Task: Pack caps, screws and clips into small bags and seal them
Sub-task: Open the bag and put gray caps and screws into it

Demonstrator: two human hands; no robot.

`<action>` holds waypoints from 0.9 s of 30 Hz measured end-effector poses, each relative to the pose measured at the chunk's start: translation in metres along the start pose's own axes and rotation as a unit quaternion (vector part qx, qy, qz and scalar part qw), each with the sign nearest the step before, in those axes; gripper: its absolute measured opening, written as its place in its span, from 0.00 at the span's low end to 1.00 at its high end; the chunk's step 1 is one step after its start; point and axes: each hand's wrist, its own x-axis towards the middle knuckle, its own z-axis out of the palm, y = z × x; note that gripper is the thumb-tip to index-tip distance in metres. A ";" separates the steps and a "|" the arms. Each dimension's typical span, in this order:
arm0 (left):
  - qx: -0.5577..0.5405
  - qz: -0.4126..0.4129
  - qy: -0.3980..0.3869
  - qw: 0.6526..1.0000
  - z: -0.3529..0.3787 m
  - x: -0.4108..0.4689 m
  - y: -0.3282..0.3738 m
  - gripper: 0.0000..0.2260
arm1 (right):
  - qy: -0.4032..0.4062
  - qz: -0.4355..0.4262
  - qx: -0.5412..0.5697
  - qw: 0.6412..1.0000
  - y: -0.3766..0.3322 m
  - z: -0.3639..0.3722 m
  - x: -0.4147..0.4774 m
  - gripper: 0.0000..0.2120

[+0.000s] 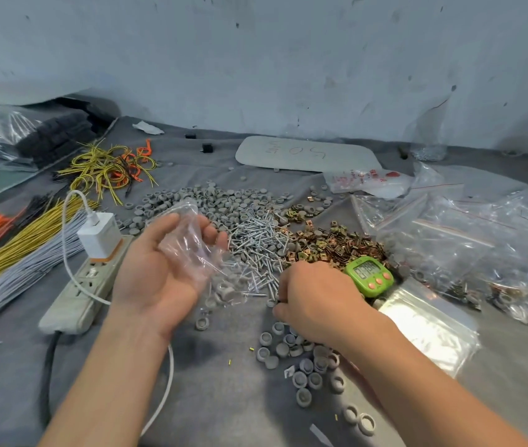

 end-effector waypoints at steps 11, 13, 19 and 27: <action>0.076 -0.029 0.104 0.991 0.000 0.004 -0.004 0.14 | -0.004 -0.031 0.017 0.999 0.003 -0.004 0.000 0.08; 0.108 -0.019 0.124 0.986 -0.002 0.006 -0.007 0.18 | 0.015 -0.025 -0.010 1.000 0.002 -0.003 -0.001 0.05; 0.245 0.014 0.118 0.962 0.003 0.007 -0.014 0.19 | -0.003 -0.037 -0.025 0.999 -0.002 -0.004 -0.003 0.07; 0.496 0.136 0.082 0.854 0.008 -0.006 -0.029 0.30 | 0.254 -0.026 0.327 0.910 0.001 -0.021 -0.001 0.05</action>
